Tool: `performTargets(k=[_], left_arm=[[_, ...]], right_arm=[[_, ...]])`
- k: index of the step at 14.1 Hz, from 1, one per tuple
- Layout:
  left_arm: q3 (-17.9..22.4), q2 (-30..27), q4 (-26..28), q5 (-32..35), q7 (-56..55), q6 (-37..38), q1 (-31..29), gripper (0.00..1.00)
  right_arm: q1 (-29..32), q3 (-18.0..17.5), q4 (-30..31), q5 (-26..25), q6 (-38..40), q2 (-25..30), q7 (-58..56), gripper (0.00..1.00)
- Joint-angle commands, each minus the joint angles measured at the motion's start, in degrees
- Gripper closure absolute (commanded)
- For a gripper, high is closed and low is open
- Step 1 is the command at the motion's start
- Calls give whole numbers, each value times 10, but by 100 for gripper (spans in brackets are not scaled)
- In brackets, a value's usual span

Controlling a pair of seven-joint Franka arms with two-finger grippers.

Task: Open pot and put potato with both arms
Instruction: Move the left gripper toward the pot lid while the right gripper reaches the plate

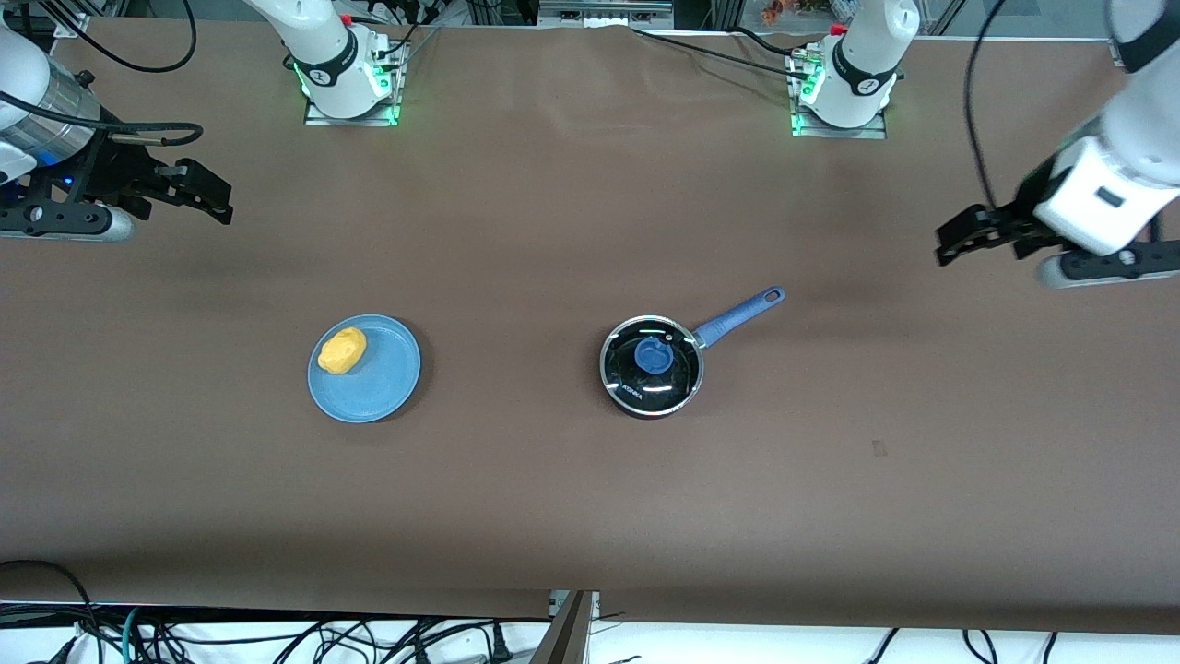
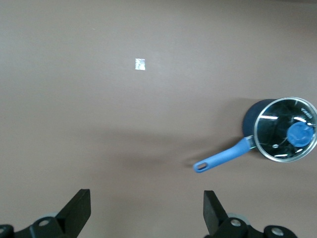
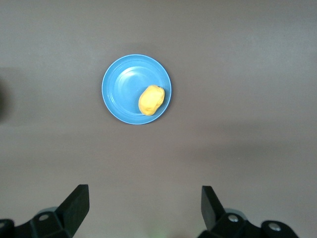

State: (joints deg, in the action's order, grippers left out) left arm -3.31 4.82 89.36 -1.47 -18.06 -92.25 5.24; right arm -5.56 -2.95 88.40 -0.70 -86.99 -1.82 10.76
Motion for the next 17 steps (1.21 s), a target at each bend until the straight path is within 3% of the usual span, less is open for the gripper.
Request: performTargets(k=[1,7,10,14,17], left_arm=[[3,40,-34,4,-83,3,41,0],[5,134,-78,88,-252,-1,151,0],[6,156,-77,102,-375,-85,174,0],[5,173,-72,118,-443,-120,198,0],[5,196,-69,146,-509,-148,227,0]], right_arm=[[-4,2,7,-2,-4,9,1,0],[-6,1,-2,-1,-4,2,8,0],[-6,1,-3,-2,-20,-13,2,0],[-8,1,1,0,-40,-55,2,0],[-13,1,-1,-19,-34,-122,4,0]])
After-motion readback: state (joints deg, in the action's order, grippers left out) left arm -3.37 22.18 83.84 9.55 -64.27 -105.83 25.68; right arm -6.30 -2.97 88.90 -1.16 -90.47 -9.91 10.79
